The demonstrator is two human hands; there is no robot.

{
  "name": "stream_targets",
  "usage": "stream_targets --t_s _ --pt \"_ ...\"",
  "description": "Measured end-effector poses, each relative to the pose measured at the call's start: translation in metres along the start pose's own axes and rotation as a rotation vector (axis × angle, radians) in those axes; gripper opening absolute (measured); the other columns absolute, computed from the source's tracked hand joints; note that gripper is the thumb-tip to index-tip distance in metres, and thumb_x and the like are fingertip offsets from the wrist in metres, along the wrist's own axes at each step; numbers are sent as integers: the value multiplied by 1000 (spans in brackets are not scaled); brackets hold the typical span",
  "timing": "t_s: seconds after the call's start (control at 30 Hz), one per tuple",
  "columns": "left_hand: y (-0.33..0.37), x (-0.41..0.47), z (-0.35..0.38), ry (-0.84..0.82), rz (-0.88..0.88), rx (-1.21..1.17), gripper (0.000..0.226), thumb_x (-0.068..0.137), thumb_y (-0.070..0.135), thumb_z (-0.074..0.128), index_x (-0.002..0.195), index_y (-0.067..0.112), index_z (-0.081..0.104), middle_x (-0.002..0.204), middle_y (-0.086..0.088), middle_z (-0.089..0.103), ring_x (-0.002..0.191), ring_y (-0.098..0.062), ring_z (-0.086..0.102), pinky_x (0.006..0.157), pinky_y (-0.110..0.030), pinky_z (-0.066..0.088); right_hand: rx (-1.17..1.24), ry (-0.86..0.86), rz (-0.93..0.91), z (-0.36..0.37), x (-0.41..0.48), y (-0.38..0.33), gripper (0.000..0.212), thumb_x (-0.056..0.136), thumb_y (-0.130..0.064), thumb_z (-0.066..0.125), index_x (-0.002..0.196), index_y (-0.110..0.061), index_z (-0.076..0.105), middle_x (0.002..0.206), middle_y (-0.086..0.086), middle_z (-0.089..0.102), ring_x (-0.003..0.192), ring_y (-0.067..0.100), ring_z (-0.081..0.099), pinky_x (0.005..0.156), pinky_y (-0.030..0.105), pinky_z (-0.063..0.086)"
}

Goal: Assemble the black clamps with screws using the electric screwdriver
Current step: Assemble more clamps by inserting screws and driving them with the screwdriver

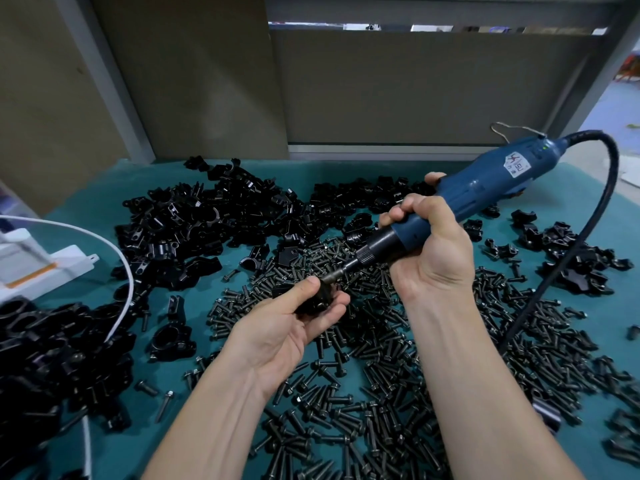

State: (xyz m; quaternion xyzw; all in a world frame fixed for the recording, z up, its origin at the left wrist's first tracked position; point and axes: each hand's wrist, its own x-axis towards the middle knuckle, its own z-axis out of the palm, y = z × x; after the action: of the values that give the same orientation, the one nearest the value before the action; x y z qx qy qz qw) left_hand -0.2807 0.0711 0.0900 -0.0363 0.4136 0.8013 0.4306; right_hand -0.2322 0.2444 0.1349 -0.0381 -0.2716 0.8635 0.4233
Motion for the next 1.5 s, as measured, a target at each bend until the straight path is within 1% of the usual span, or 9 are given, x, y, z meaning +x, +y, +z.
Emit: stream_targets --t_s 0.23,0.37,0.5,0.7,0.97,1.17,1.27,1.37,1.5 --pt "-2 1 4 81 94 49 38 76 3 73 107 -18 68 107 -33 74 91 -35 78 68 -31 65 59 43 121 -4 -2 -1 36 88 9 51 111 -15 64 73 2 54 61 15 52 70 29 49" --pt "-7 1 13 110 174 183 12 93 -3 69 88 -6 79 99 -29 76 86 -32 79 68 -28 64 151 149 102 -8 1 -12 30 90 7 46 105 -12 63 69 1 53 56 14 50 64 27 48" --pt "-14 3 23 130 296 196 18 95 -2 69 111 3 75 91 -22 78 77 -27 77 64 -28 63 174 167 121 -8 1 -21 24 87 2 46 99 -8 64 69 2 53 56 15 50 64 26 47" --pt "-21 1 19 355 460 341 27 94 19 70 79 -3 77 73 -19 75 48 -21 62 42 -27 48 183 324 194 5 -4 -15 24 84 0 58 107 -6 61 75 5 56 56 19 54 65 28 51" --pt "-4 -3 12 501 388 242 22 85 14 65 67 2 67 51 -14 61 34 -16 46 32 -21 29 124 -86 188 8 -22 -11 45 60 -5 52 102 -7 67 73 3 52 62 19 49 74 34 45" --pt "16 -7 -6 628 608 128 20 86 12 62 66 8 63 50 -8 61 37 -15 47 34 -23 29 212 301 264 3 -20 -24 30 81 -6 58 110 -3 58 78 7 59 62 21 58 74 34 55" --pt "11 -6 -7 611 704 138 14 87 18 65 76 11 70 66 -7 69 45 -12 55 40 -22 38 96 478 275 -1 -20 -21 35 91 -16 63 122 -7 51 106 19 64 90 31 67 88 48 59" --pt "6 -3 -6 608 723 197 11 84 26 69 77 29 77 63 12 68 56 -7 61 44 -21 40 -16 536 319 -3 -24 -14 31 88 -12 61 117 -13 49 129 18 57 116 37 64 98 57 55" --pt "6 3 -11 597 711 213 11 87 24 75 77 29 76 67 11 67 58 -7 57 48 -22 40 -211 515 340 -6 -33 -11 37 80 -2 53 112 -19 51 120 11 53 105 31 62 100 57 55"
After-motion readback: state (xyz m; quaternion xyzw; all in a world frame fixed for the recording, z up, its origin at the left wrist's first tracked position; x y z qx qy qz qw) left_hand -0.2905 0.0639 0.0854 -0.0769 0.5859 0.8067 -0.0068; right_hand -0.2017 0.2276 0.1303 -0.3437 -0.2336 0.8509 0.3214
